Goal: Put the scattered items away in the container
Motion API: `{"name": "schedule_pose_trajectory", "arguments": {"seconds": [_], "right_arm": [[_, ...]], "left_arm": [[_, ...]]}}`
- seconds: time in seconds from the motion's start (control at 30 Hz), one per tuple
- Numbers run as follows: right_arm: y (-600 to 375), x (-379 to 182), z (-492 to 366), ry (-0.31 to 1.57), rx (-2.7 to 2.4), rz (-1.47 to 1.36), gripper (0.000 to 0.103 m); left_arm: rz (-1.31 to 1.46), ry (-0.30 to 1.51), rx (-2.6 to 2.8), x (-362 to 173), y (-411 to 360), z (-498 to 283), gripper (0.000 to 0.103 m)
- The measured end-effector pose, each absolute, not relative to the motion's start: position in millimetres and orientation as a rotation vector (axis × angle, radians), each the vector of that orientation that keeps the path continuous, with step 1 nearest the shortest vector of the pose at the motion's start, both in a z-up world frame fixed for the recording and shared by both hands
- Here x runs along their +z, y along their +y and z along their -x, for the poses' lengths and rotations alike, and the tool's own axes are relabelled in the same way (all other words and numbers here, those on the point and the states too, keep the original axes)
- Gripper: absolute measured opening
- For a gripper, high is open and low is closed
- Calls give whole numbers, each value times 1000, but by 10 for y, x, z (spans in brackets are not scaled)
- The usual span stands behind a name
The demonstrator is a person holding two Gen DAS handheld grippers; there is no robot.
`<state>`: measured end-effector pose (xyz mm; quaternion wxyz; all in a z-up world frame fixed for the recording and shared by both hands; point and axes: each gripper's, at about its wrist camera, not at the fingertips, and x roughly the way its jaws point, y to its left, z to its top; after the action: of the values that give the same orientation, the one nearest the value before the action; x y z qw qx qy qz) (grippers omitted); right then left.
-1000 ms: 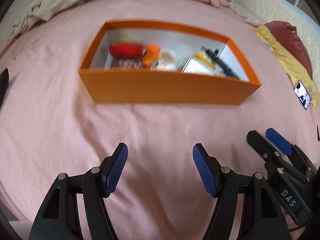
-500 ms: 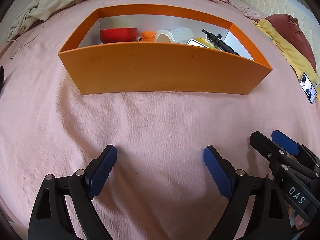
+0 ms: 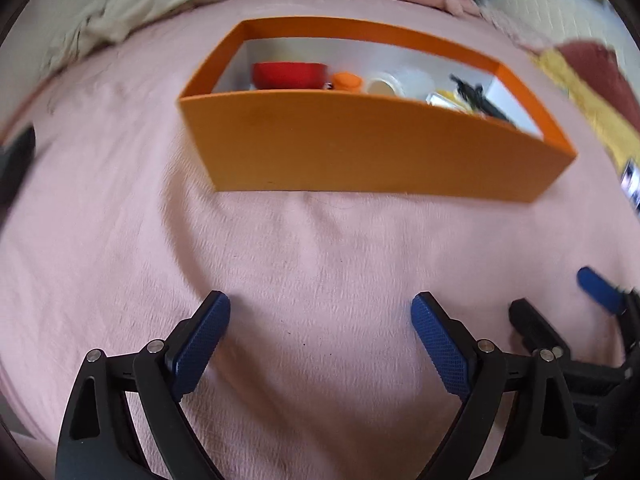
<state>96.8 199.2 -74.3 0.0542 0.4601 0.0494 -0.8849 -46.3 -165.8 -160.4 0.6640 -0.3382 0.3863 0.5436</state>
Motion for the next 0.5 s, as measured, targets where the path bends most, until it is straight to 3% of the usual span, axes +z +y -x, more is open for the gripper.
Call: {"name": "schedule_pose_trajectory", "arguments": {"seconds": [0.1, 0.2, 0.27, 0.5], "right_arm": [[2097, -734, -963, 15, -2686, -1381, 96], [2032, -770, -979, 90, -2692, -1360, 99], [2040, -777, -987, 69, -2701, -1349, 99], [2074, -786, -992, 54, -2701, -1346, 99]], "left_arm": [[747, 835, 1250, -1620, -1701, 456, 94], [730, 842, 1263, -1635, -1710, 411, 96], [737, 841, 1281, -1657, -1694, 424, 102], [739, 839, 1286, -1656, -1679, 426, 102]]}}
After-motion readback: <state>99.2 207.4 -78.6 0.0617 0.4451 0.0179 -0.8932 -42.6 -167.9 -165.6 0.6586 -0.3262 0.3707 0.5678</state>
